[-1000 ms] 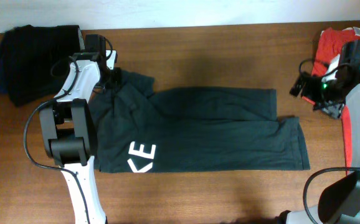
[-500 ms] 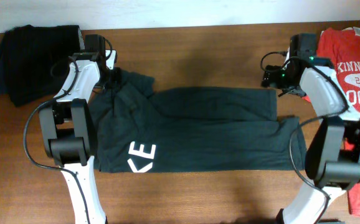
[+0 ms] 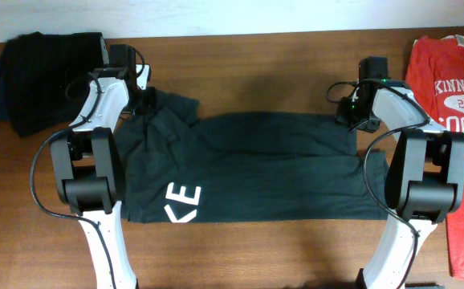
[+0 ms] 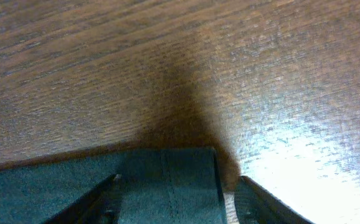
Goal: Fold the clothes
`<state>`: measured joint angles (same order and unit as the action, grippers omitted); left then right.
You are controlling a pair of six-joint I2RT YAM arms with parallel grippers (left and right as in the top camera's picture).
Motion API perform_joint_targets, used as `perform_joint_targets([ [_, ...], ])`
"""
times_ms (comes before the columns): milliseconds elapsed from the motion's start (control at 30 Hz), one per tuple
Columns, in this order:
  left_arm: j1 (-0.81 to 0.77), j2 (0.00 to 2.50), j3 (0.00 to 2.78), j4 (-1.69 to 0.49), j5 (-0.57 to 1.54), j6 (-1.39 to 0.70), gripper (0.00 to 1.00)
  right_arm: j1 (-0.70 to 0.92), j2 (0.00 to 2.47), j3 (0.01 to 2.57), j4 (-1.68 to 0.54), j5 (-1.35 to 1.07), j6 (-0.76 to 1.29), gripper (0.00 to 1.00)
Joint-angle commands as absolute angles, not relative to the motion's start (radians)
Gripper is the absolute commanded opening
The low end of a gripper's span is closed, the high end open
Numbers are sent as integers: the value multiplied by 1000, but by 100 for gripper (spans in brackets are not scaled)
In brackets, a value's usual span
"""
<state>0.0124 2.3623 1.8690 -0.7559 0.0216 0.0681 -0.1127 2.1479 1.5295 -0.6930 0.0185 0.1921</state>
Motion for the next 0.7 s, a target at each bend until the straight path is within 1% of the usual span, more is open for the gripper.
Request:
perform_joint_targets([
  [0,22,2435,1850,-752,11,77,1,-104,2154,1542,-685,27,199,44],
  [33,22,2435,1850,-752,11,76,1,-104,2156,1542,-684,27,200,33],
  [100,22,2435,1850,-752,11,77,2,-104,2156,1541,-685,27,200,24],
  [133,22,2435,1850,-752,11,77,2,-104,2156,1541,-686,28,200,15],
  [200,22,2435,1850,-752,11,77,2,-104,2156,1541,-689,27,200,4],
  [333,22,2430,1856,-764,35,77,0,-111,2154,1567,-734,38,199,4],
  [433,22,2416,1937,-861,136,77,0,-143,2153,1674,-866,38,244,4],
  [567,22,2402,2087,-1044,196,76,0,-192,2153,1858,-1082,-14,270,4],
  [667,22,2381,2149,-1142,199,76,0,-207,2153,1940,-1209,-60,270,4],
])
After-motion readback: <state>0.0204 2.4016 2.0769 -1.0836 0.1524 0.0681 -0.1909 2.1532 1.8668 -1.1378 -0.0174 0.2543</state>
